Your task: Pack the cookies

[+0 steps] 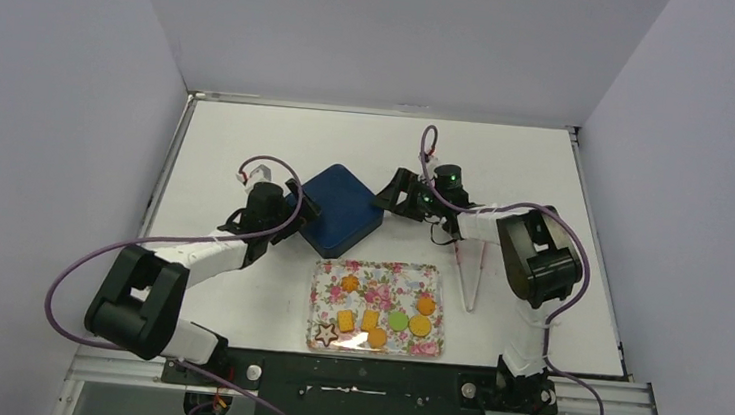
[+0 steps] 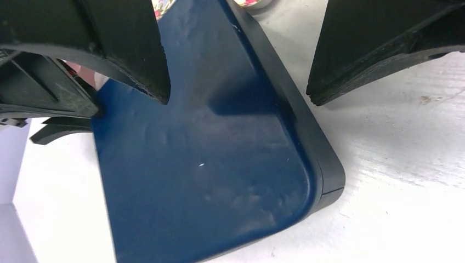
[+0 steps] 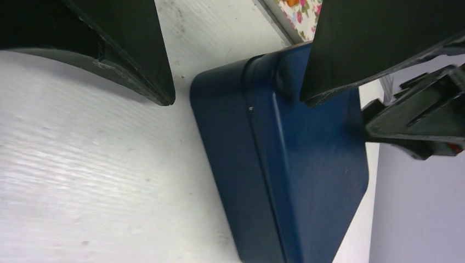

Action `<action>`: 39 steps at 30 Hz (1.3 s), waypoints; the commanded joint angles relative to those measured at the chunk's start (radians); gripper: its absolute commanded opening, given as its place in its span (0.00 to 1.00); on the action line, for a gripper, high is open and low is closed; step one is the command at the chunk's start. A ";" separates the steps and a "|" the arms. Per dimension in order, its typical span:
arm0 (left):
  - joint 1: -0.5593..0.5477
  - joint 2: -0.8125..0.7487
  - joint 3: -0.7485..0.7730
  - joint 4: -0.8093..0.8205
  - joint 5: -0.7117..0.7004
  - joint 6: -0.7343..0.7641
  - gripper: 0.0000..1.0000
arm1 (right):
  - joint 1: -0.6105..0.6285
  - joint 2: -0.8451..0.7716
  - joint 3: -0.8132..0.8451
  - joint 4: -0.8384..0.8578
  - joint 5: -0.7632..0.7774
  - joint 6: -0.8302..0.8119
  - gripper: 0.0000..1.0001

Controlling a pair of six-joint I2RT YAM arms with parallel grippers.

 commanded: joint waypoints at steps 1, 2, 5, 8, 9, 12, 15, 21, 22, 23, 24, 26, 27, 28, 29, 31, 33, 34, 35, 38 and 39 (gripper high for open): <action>-0.003 0.078 0.066 0.104 0.068 0.009 0.92 | 0.033 -0.003 -0.016 0.170 -0.098 0.049 0.86; -0.005 0.094 0.093 0.102 0.077 0.026 0.92 | 0.036 0.000 -0.033 0.198 -0.109 0.069 0.85; -0.004 0.144 0.145 0.082 0.096 0.068 0.91 | 0.035 0.016 -0.114 0.356 -0.148 0.167 0.80; -0.003 0.182 0.182 0.072 0.102 0.097 0.91 | 0.038 0.040 -0.156 0.449 -0.162 0.223 0.73; -0.002 0.193 0.191 0.067 0.119 0.101 0.91 | 0.038 0.049 -0.166 0.466 -0.162 0.236 0.71; -0.002 0.216 0.207 0.062 0.133 0.116 0.91 | 0.037 0.076 -0.197 0.543 -0.157 0.273 0.59; -0.002 0.237 0.222 0.052 0.144 0.127 0.91 | 0.038 0.101 -0.219 0.587 -0.156 0.301 0.47; 0.000 0.272 0.263 0.026 0.155 0.165 0.91 | 0.053 0.129 -0.276 0.645 -0.135 0.331 0.28; 0.000 0.278 0.268 0.026 0.157 0.171 0.91 | 0.059 0.132 -0.284 0.652 -0.130 0.334 0.26; 0.001 0.284 0.276 0.024 0.157 0.177 0.91 | 0.068 0.137 -0.292 0.661 -0.126 0.337 0.24; 0.001 0.291 0.284 0.022 0.158 0.186 0.91 | 0.076 0.141 -0.299 0.667 -0.123 0.343 0.22; 0.005 0.309 0.313 0.019 0.174 0.211 0.91 | 0.102 0.148 -0.316 0.692 -0.117 0.356 0.18; 0.006 0.320 0.328 0.011 0.182 0.228 0.91 | 0.115 0.151 -0.325 0.704 -0.112 0.364 0.16; 0.008 0.333 0.347 0.002 0.188 0.241 0.91 | 0.137 0.153 -0.334 0.716 -0.102 0.371 0.15; 0.009 0.345 0.365 -0.004 0.194 0.259 0.91 | 0.154 0.153 -0.343 0.724 -0.092 0.377 0.14; 0.009 0.368 0.400 -0.011 0.198 0.293 0.91 | 0.188 0.151 -0.368 0.756 -0.062 0.398 0.13; 0.009 0.398 0.435 -0.013 0.214 0.326 0.91 | 0.225 0.140 -0.393 0.779 -0.019 0.410 0.13; 0.009 0.415 0.455 -0.013 0.224 0.347 0.91 | 0.246 0.133 -0.402 0.789 -0.004 0.414 0.13; 0.009 0.433 0.474 -0.013 0.238 0.360 0.91 | 0.266 0.127 -0.408 0.808 0.007 0.421 0.12; 0.007 0.487 0.527 -0.002 0.288 0.377 0.91 | 0.305 0.112 -0.409 0.843 0.028 0.436 0.14; 0.007 0.501 0.542 -0.001 0.302 0.382 0.91 | 0.308 0.105 -0.408 0.855 0.028 0.442 0.16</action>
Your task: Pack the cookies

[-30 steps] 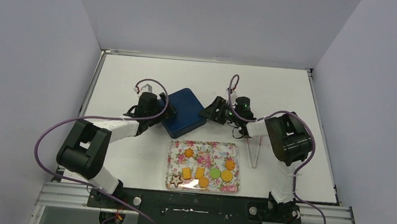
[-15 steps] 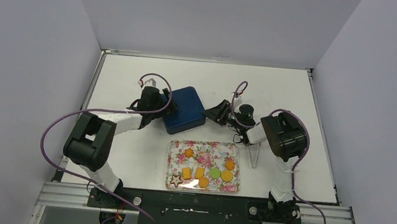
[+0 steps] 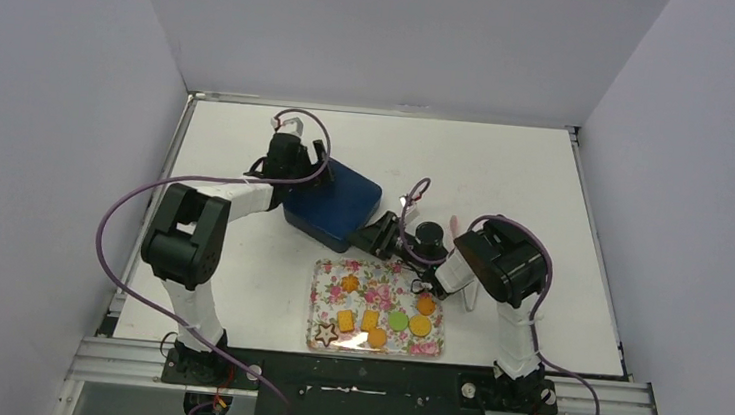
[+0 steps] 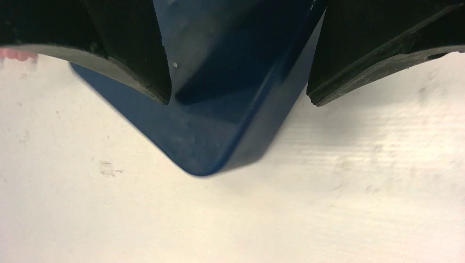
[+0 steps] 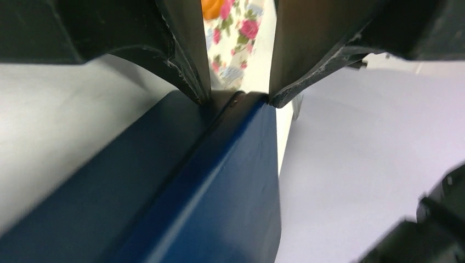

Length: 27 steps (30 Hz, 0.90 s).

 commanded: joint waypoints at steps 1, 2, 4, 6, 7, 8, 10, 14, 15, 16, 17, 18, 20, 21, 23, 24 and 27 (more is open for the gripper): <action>-0.045 0.061 0.085 0.013 0.225 0.024 0.91 | 0.082 -0.009 -0.017 -0.023 -0.042 -0.007 0.19; -0.042 0.062 0.093 0.007 0.217 0.037 0.91 | 0.075 -0.025 -0.019 -0.022 -0.043 -0.009 0.23; -0.028 0.046 0.094 0.003 0.182 0.057 0.92 | 0.053 -0.074 -0.020 -0.048 -0.051 -0.030 0.34; -0.003 0.020 0.094 0.001 0.148 0.060 0.93 | 0.027 -0.132 -0.021 -0.111 -0.054 -0.074 0.46; 0.012 0.003 0.094 -0.004 0.128 0.060 0.94 | 0.014 -0.162 -0.022 -0.151 -0.053 -0.098 0.52; 0.027 -0.015 0.095 -0.010 0.093 0.059 0.94 | -0.004 -0.194 -0.024 -0.192 -0.050 -0.122 0.58; 0.044 -0.053 0.102 -0.032 0.039 0.060 0.94 | -0.039 -0.251 -0.029 -0.275 -0.047 -0.163 0.66; 0.047 -0.146 0.107 -0.101 -0.095 0.043 0.95 | -0.120 -0.336 -0.046 -0.421 -0.038 -0.231 0.73; 0.046 -0.173 0.102 -0.122 -0.124 0.026 0.95 | -0.142 -0.356 -0.049 -0.456 -0.032 -0.248 0.74; 0.046 -0.200 0.094 -0.142 -0.156 0.007 0.95 | -0.162 -0.371 -0.051 -0.486 -0.028 -0.263 0.74; 0.044 -0.231 0.079 -0.170 -0.190 -0.015 0.96 | -0.183 -0.382 -0.053 -0.509 -0.024 -0.276 0.74; 0.043 -0.265 0.059 -0.200 -0.215 -0.057 0.96 | -0.204 -0.390 -0.051 -0.535 -0.024 -0.287 0.75; 0.041 -0.338 -0.008 -0.210 -0.227 -0.113 0.95 | -0.240 -0.389 -0.040 -0.551 -0.037 -0.295 0.75; 0.040 -0.379 -0.068 -0.206 -0.220 -0.146 0.95 | -0.254 -0.382 -0.030 -0.549 -0.046 -0.295 0.75; 0.036 -0.457 -0.170 -0.183 -0.201 -0.196 0.96 | -0.271 -0.365 -0.003 -0.549 -0.057 -0.296 0.74; 0.033 -0.491 -0.219 -0.174 -0.193 -0.230 0.96 | -0.274 -0.349 0.015 -0.553 -0.061 -0.299 0.74; 0.018 -0.582 -0.368 -0.072 -0.130 -0.314 0.95 | -0.260 -0.312 0.047 -0.529 -0.081 -0.280 0.74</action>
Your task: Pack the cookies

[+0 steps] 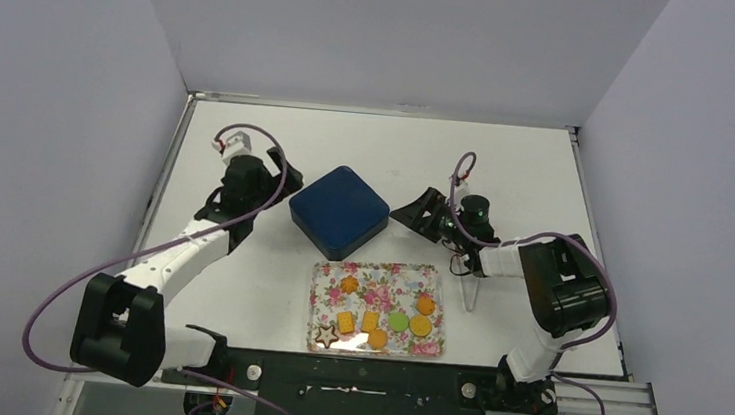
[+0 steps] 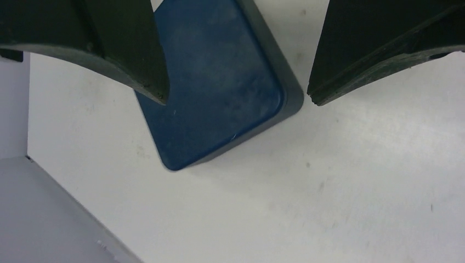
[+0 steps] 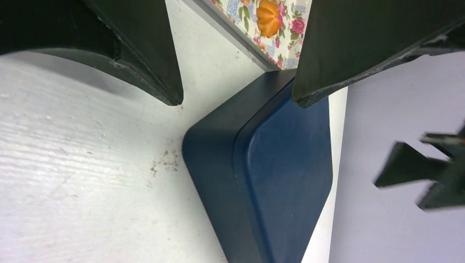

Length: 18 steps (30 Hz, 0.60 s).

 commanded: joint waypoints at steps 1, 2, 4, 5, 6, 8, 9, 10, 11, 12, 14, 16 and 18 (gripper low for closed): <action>-0.028 -0.089 -0.180 0.088 0.056 -0.166 0.95 | 0.021 0.039 0.068 0.053 -0.045 -0.005 0.73; -0.038 -0.100 -0.205 0.107 0.077 -0.186 0.95 | 0.030 0.044 0.069 0.062 -0.046 0.004 0.73; -0.069 -0.114 -0.253 0.145 0.100 -0.216 0.95 | 0.060 0.046 0.070 0.061 -0.032 0.012 0.74; -0.087 -0.116 -0.270 0.163 0.110 -0.235 0.95 | 0.080 0.046 0.069 0.060 -0.023 0.015 0.74; -0.104 -0.115 -0.290 0.194 0.125 -0.251 0.95 | 0.102 0.046 0.066 0.060 -0.010 0.021 0.75; -0.132 -0.113 -0.331 0.233 0.138 -0.301 0.94 | 0.144 0.049 0.050 0.082 0.021 0.050 0.76; -0.141 -0.112 -0.349 0.252 0.138 -0.319 0.94 | 0.163 0.052 0.031 0.108 0.035 0.075 0.76; -0.147 -0.111 -0.364 0.267 0.138 -0.337 0.94 | 0.182 0.058 0.020 0.135 0.047 0.100 0.76; -0.152 -0.110 -0.378 0.282 0.138 -0.353 0.93 | 0.204 0.067 0.012 0.160 0.054 0.125 0.76; -0.155 -0.107 -0.392 0.301 0.142 -0.367 0.91 | 0.217 0.077 0.006 0.187 0.057 0.146 0.77; -0.163 -0.096 -0.414 0.345 0.160 -0.389 0.87 | 0.240 0.104 0.002 0.242 0.054 0.181 0.76; -0.168 -0.079 -0.430 0.403 0.187 -0.409 0.80 | 0.248 0.138 0.011 0.292 0.039 0.211 0.77; -0.173 -0.057 -0.437 0.456 0.190 -0.420 0.74 | 0.246 0.162 0.034 0.318 0.026 0.219 0.77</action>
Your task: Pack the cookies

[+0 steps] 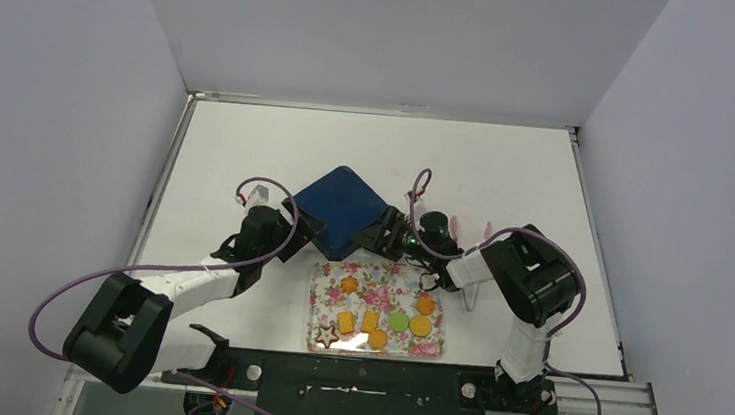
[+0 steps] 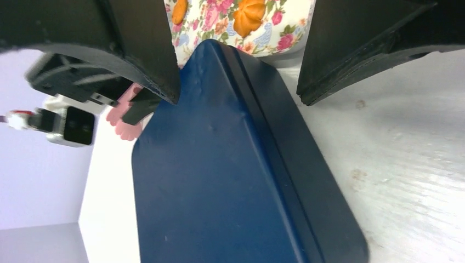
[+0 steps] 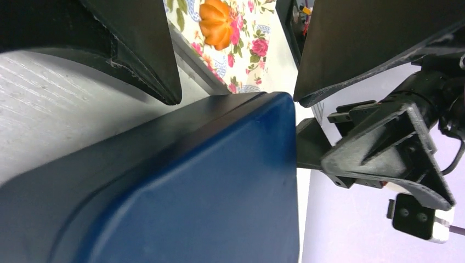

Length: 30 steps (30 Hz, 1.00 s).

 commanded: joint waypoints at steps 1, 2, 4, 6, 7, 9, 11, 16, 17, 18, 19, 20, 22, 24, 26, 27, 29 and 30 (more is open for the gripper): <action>-0.015 0.039 -0.006 0.214 0.039 -0.061 0.72 | -0.005 0.052 0.036 0.144 0.005 0.055 0.77; -0.017 0.055 -0.001 0.240 0.058 -0.059 0.71 | -0.008 0.059 0.050 0.131 0.010 0.044 0.77; -0.021 0.099 0.021 0.284 0.077 -0.053 0.70 | -0.017 0.071 0.077 0.114 0.021 0.028 0.77; -0.025 0.147 0.043 0.336 0.096 -0.051 0.68 | -0.032 0.083 0.098 0.112 0.023 0.024 0.77; -0.025 0.166 0.050 0.366 0.102 -0.050 0.68 | -0.040 0.088 0.106 0.118 0.025 0.025 0.77; -0.025 0.212 0.064 0.421 0.103 -0.046 0.67 | -0.053 0.098 0.124 0.118 0.036 0.020 0.77; -0.024 0.254 0.078 0.472 0.110 -0.040 0.67 | -0.069 0.110 0.139 0.123 0.041 0.019 0.77; -0.025 0.353 0.119 0.579 0.174 -0.063 0.72 | -0.083 0.107 0.149 0.125 0.061 0.017 0.79; -0.025 0.355 0.106 0.593 0.166 -0.080 0.73 | -0.080 0.101 0.143 0.123 0.066 0.019 0.79; -0.025 0.351 0.087 0.605 0.153 -0.093 0.73 | -0.074 0.094 0.137 0.116 0.073 0.019 0.80; -0.025 0.342 0.067 0.610 0.139 -0.101 0.74 | -0.065 0.085 0.131 0.098 0.085 0.015 0.80; -0.025 0.328 0.054 0.601 0.121 -0.102 0.74 | -0.058 0.079 0.126 0.081 0.098 0.011 0.81; -0.025 0.302 0.043 0.529 0.091 -0.100 0.75 | -0.047 0.074 0.111 0.072 0.122 0.020 0.81; -0.025 0.294 0.041 0.508 0.078 -0.100 0.76 | -0.044 0.081 0.099 0.083 0.136 0.040 0.81; -0.025 0.303 0.046 0.511 0.080 -0.106 0.76 | -0.044 0.090 0.093 0.100 0.141 0.059 0.81; -0.025 0.311 0.051 0.514 0.086 -0.108 0.76 | -0.044 0.093 0.094 0.103 0.140 0.066 0.81; -0.025 0.332 0.069 0.510 0.100 -0.112 0.76 | -0.035 0.093 0.097 0.105 0.139 0.075 0.81; -0.025 0.340 0.078 0.503 0.105 -0.114 0.76 | -0.028 0.093 0.099 0.101 0.140 0.076 0.81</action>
